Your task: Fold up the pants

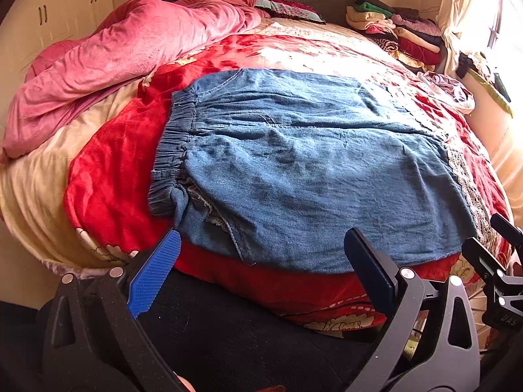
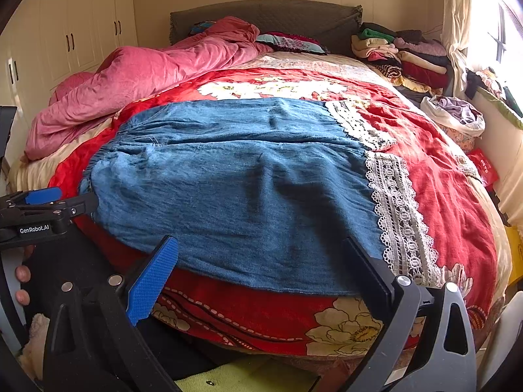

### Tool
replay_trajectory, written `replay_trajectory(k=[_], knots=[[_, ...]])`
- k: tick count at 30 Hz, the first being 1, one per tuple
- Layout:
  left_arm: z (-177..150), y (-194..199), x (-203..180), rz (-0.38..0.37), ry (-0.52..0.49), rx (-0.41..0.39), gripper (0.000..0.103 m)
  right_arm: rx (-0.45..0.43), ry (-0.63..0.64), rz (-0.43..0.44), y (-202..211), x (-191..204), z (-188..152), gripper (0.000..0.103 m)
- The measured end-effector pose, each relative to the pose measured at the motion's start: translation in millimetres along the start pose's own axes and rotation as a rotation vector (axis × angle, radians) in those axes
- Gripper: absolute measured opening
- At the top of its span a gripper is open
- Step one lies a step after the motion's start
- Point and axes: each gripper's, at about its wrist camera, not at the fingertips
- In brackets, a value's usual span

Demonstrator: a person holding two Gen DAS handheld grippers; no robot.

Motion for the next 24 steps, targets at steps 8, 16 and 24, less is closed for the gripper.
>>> replay_trajectory(k=[8,16,24], knots=[[3,-2,7,0.013,0.019,-0.004,0.094,-0.010,0.000,0.003,-8,-1,9,0.099],[13,-12,17,0.019,0.041,0.004,0.094,-0.017,0.024,0.034,-26,5,33,0.099],[28,-37,37,0.046,0.066,0.032,0.094,-0.013,0.072,0.102,-63,23,69,0.099]])
Point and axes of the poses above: each gripper's, at about its wrist camera, not at the fingertips, and y roughly against the way its jaws point, x to its left, z to its top, and after that the axes turned 10 degrees about -x, right-handed
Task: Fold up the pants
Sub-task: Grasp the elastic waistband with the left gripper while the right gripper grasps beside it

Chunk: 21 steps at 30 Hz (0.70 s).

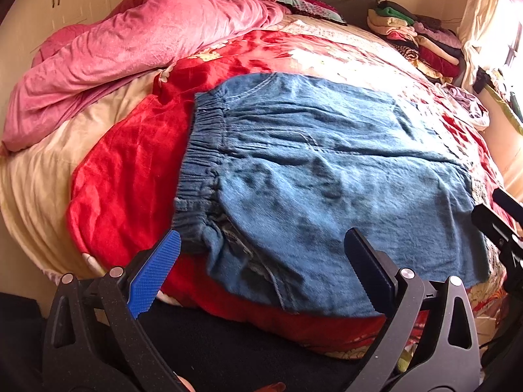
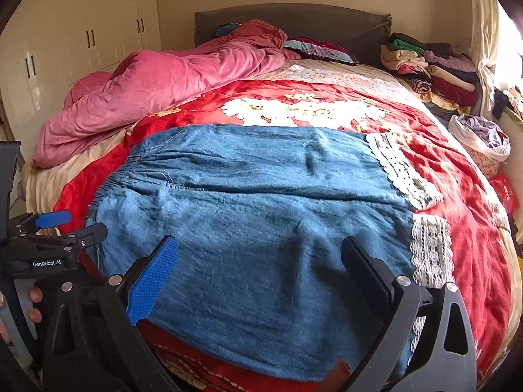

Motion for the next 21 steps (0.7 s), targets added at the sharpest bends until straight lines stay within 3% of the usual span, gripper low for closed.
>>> replay_trajectory(k=[5,11,21], knots=[[15,-18,22,0.027,0.030,0.013,0.094,0.056,0.001,0.058,-37,2,22,0.099],[41,-41,53,0.069,0.066,0.025,0.094,0.049,0.059,0.067,-70,8,49,0.099],[85,-80,78,0.049,0.074,0.036,0.094,0.040,0.126,0.131,-114,19,88,0.099]])
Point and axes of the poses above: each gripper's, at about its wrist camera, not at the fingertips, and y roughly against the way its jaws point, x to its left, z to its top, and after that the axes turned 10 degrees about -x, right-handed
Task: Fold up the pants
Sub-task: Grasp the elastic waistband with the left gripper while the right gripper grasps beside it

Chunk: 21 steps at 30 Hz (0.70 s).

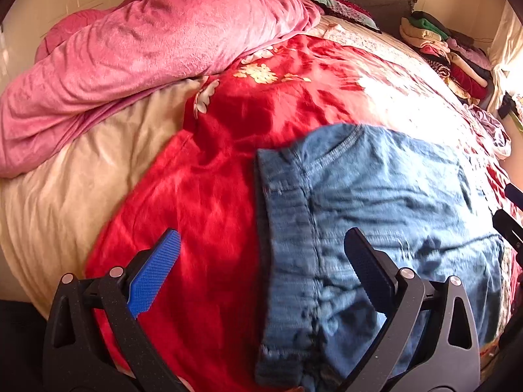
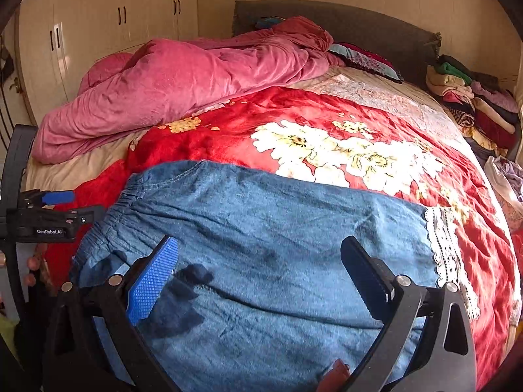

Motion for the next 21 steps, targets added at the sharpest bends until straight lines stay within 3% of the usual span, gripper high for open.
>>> replay_trajectory(k=[6,13,15,17,21], knots=[[23,-35,6,-0.040,0.004,0.043,0.094,0.012,0.016,0.024,-39,-7,22,0.099],[33,-71,13,-0.059,0.012,0.087,0.093,0.088,0.039,0.068,-87,-14,30,0.099],[35,-76,11,-0.069,0.002,0.085,0.084,0.099,0.056,0.078,-98,-13,31,0.099],[36,-82,7,-0.094,-0.013,0.090,0.065,0.105,0.080,0.081,-108,-12,31,0.099],[35,-88,-1,-0.109,-0.040,0.081,0.038,0.119,0.130,0.110,-126,-7,35,0.099]])
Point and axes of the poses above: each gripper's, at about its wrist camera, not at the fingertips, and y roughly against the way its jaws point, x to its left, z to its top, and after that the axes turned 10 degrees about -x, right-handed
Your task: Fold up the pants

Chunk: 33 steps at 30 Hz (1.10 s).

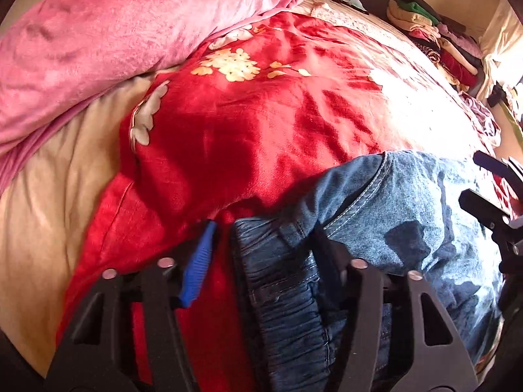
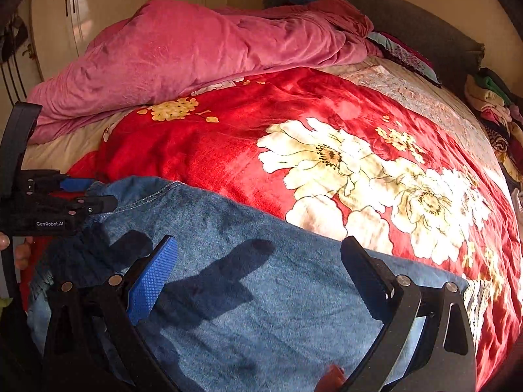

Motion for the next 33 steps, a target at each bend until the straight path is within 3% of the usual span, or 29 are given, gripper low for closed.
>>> replay_trajectory(k=[4,15,17,22,25,33], knots=[[0,9,-3,0.007,-0.032,-0.050,0.032,0.014,0.064,0.032,-16,6,6,0.099],[1,51,-7,-0.042,-0.071,-0.172,0.031,0.052,0.194,0.083,-48,26,15,0.095],[4,51,-10,-0.045,-0.081,-0.178,0.031,0.064,0.215,0.095,-53,32,14,0.086],[5,51,-11,-0.040,-0.082,-0.182,0.031,0.061,0.185,0.157,-48,40,12,0.038],[4,52,-9,-0.036,-0.075,-0.184,0.031,0.032,0.162,0.158,-36,40,11,0.018],[-2,74,-12,-0.061,-0.092,-0.233,0.031,-0.095,0.043,0.204,32,30,1,0.014]])
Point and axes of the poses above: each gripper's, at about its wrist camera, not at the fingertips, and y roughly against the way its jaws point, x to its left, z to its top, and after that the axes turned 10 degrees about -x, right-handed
